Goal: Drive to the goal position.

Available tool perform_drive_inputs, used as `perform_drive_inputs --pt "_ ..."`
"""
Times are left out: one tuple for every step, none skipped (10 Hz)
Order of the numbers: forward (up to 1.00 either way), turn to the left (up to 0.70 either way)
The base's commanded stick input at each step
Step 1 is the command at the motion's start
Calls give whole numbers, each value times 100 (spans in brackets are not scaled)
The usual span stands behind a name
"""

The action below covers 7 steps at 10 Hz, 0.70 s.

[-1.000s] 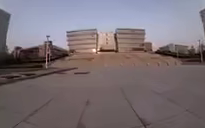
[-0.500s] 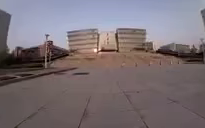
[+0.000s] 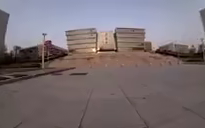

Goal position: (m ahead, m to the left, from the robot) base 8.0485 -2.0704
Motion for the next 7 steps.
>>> perform_drive_inputs --pt "70 0" --pt "70 0" --pt "70 0" --pt "70 0" --pt "70 0" --pt "70 0" --pt "70 0"
